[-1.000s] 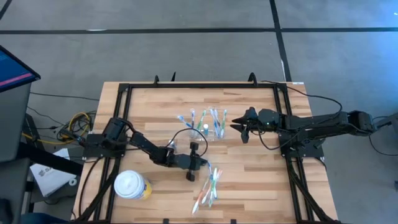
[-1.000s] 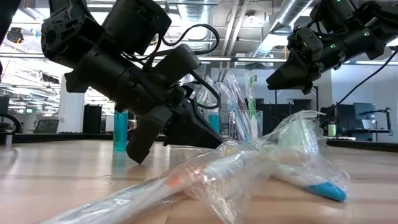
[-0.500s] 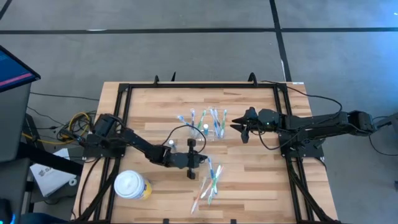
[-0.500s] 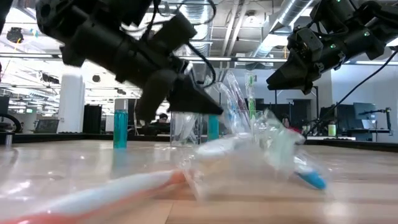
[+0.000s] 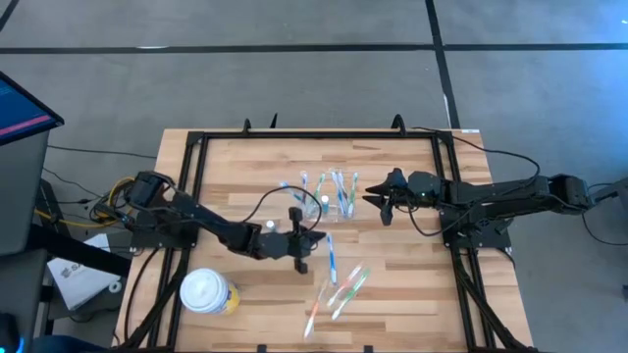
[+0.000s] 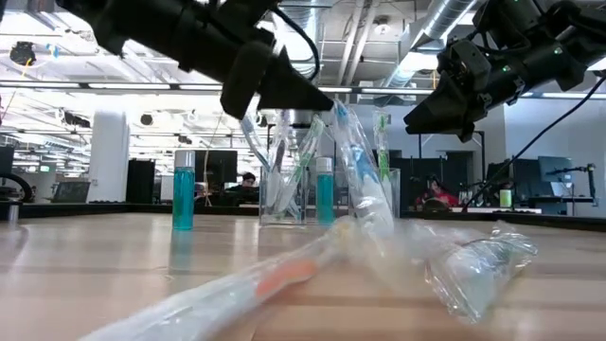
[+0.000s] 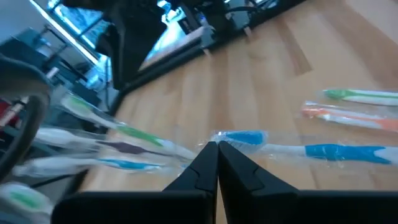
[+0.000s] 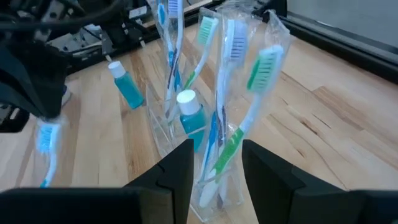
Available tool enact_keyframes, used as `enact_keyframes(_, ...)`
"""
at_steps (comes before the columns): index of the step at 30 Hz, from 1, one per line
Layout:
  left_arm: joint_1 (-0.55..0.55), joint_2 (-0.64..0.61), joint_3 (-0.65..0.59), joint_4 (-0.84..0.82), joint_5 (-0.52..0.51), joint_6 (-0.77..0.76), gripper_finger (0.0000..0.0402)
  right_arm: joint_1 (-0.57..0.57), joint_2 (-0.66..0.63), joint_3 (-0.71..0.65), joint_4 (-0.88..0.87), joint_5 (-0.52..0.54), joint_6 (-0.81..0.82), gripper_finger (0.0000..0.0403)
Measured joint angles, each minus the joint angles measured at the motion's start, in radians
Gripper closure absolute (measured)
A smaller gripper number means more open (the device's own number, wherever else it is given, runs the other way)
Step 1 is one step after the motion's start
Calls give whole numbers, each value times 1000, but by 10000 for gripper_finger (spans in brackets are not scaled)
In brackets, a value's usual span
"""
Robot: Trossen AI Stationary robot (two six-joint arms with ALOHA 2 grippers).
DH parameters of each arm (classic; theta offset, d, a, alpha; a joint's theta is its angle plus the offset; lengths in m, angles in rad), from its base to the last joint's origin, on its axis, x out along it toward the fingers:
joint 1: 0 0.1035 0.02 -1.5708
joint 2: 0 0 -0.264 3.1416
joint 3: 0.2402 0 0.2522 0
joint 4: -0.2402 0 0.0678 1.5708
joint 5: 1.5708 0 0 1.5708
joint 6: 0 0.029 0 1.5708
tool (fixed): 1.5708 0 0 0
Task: Pick & Place toothbrushing station
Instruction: Put the blue toothbrush into the transparent organizer
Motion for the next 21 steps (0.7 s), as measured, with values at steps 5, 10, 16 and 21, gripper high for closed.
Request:
enact_keyframes(5, -6, -56, 0, 1, -43, 74, 401, 0, 0, 0, -1, -3, 0, 276)
enact_keyframes(10, -14, -114, 0, -4, -110, 156, 401, 1, 0, 0, -1, -3, 0, 276)
enact_keyframes(16, -14, -191, 0, -67, -176, 191, 401, 1, 0, 0, -1, -3, 0, 276)
enact_keyframes(21, -13, -234, 0, -101, -244, 238, 401, 1, 0, 0, -1, -3, 0, 276)
